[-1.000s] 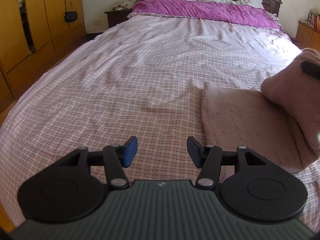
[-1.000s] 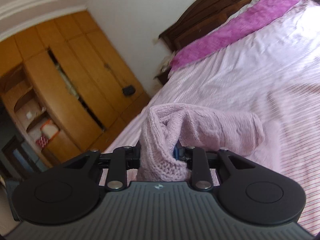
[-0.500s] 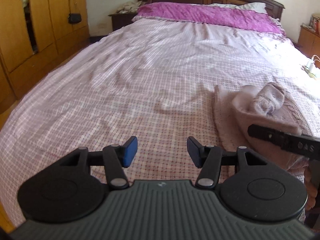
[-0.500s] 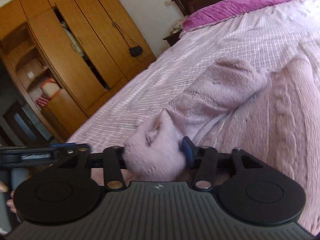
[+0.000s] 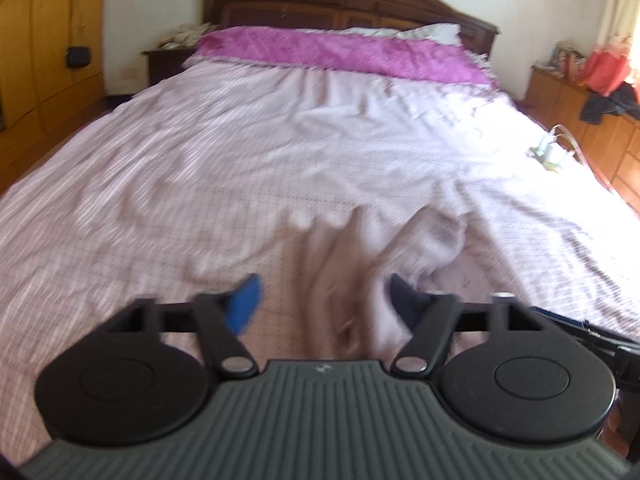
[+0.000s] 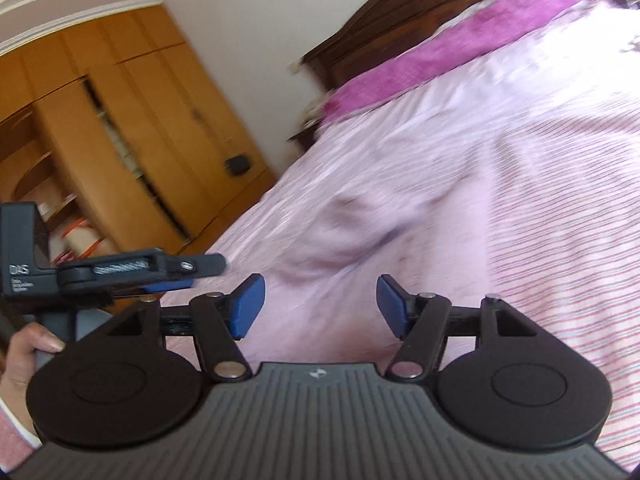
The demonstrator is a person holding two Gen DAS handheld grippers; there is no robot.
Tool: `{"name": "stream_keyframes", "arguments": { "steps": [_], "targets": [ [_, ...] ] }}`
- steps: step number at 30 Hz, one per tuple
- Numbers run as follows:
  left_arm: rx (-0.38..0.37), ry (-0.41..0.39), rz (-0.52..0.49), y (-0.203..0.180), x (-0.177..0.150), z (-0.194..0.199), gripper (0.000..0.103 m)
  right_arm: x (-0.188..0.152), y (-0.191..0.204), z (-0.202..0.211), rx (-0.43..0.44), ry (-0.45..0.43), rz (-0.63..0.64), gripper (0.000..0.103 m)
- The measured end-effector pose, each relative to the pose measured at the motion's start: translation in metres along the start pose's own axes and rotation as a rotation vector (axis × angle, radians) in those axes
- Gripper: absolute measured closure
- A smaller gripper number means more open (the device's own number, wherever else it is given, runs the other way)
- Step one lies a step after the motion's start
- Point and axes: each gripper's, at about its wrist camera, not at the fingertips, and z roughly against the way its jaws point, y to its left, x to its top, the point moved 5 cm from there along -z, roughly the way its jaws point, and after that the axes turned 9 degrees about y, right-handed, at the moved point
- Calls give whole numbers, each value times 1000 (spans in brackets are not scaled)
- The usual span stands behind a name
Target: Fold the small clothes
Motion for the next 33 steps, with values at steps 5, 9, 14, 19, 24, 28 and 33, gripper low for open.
{"name": "stream_keyframes", "arguments": {
  "steps": [5, 9, 14, 19, 24, 28, 33],
  "targets": [
    [-26, 25, -77, -26, 18, -33, 19, 4, -34, 15, -114, -35, -44, 32],
    [-9, 80, -101, -38, 22, -74, 20, -2, -55, 20, -135, -34, -80, 31],
    [-6, 116, -75, -37, 19, -114, 20, -13, -71, 18, -121, -3, -115, 30],
    [-76, 117, 2, -25, 13, -126, 48, -19, -72, 4, -103, -4, -125, 29],
    [-97, 35, 51, -13, 17, -103, 88, -20, -59, 3, -92, -16, -58, 29],
    [-26, -31, 62, 13, 21, -88, 89, -21, -39, -4, -58, -21, -3, 29],
    [43, 48, 61, 36, -2, -121, 89, -23, -23, -14, -75, -5, 38, 29]
  ]
}}
